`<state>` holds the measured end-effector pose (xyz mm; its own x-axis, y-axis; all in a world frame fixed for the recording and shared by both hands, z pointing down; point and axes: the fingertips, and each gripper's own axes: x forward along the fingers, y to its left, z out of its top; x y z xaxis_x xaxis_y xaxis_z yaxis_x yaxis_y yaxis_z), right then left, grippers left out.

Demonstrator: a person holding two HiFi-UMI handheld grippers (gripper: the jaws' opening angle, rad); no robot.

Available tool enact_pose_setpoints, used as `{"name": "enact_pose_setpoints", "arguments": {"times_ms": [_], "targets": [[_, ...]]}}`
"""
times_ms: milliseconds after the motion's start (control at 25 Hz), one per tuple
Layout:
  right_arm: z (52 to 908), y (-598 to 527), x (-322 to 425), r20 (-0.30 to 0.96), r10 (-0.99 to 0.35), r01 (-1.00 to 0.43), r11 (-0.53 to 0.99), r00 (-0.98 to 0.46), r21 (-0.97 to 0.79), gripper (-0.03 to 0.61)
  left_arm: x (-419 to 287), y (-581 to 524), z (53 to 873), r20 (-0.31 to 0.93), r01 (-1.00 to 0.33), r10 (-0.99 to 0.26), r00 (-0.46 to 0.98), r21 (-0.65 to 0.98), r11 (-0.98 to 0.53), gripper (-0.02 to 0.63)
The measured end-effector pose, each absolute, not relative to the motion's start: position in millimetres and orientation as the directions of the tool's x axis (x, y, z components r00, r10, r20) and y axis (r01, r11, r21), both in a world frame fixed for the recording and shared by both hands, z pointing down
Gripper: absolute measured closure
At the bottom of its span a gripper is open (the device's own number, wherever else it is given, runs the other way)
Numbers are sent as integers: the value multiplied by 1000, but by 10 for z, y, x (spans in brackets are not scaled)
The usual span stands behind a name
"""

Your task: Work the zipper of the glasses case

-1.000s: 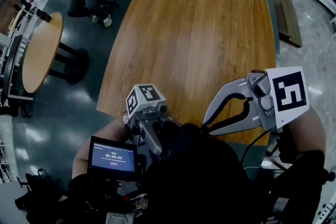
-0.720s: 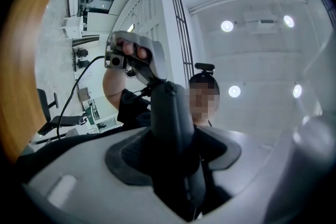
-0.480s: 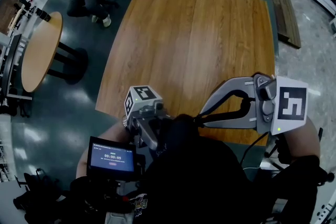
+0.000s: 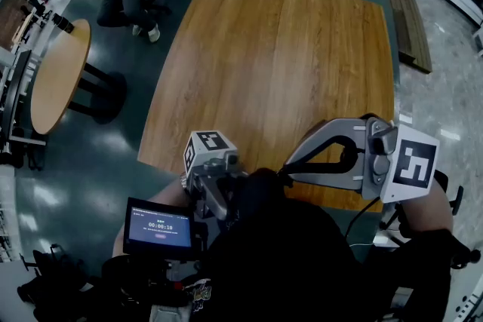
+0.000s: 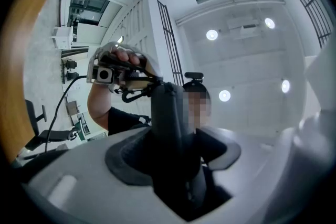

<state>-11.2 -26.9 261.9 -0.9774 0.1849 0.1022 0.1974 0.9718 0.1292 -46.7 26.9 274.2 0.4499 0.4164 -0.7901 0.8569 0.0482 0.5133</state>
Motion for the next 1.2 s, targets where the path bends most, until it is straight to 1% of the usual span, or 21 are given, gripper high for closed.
{"name": "enact_pose_setpoints", "arguments": {"times_ms": [120,280,400,440,480,560,640,680,800,880,1000,1080,1200], "targets": [[2609,-265,-126,70,201,206,975,-977,78,568,-453,281,2727,-784,853,430,448,518,57,353],[2570,-207,-86,3,255,255,967,-967,-8,555,-411,340,2712,-781,854,447,436,516,70,353],[2553,-174,-61,-32,303,305,950,-952,-74,531,-395,377,2713,-777,850,458,432,521,82,353],[2549,-147,-53,-41,334,336,936,-942,-107,507,-395,388,2710,-774,847,463,432,525,87,353],[2540,-114,-50,-53,373,376,916,-926,-142,501,-399,399,2704,-771,844,469,431,529,93,353],[2504,-80,-71,-87,439,447,874,-894,-191,521,-412,408,2683,-765,839,481,429,534,101,353],[2455,-90,-81,-127,464,481,853,-877,-202,553,-408,395,2669,-762,838,485,428,536,102,353],[2442,-101,-70,-138,465,485,852,-874,-199,559,-396,383,2669,-763,839,483,431,536,98,353],[2451,-168,-77,-137,437,456,871,-889,-179,569,-387,327,2697,-760,839,459,460,541,56,354],[2460,-238,-109,-118,386,400,905,-915,-143,571,-382,267,2730,-753,837,428,499,547,-14,357],[2538,-356,-101,-9,263,263,965,-965,-18,572,-344,137,2804,-727,808,369,579,573,-136,364],[2595,-429,-70,59,184,188,980,-981,67,572,-353,2,2851,-717,778,303,628,592,-213,367],[2640,-518,-47,98,88,103,980,-991,168,574,-375,-175,2921,-698,720,203,687,617,-316,373]]}}
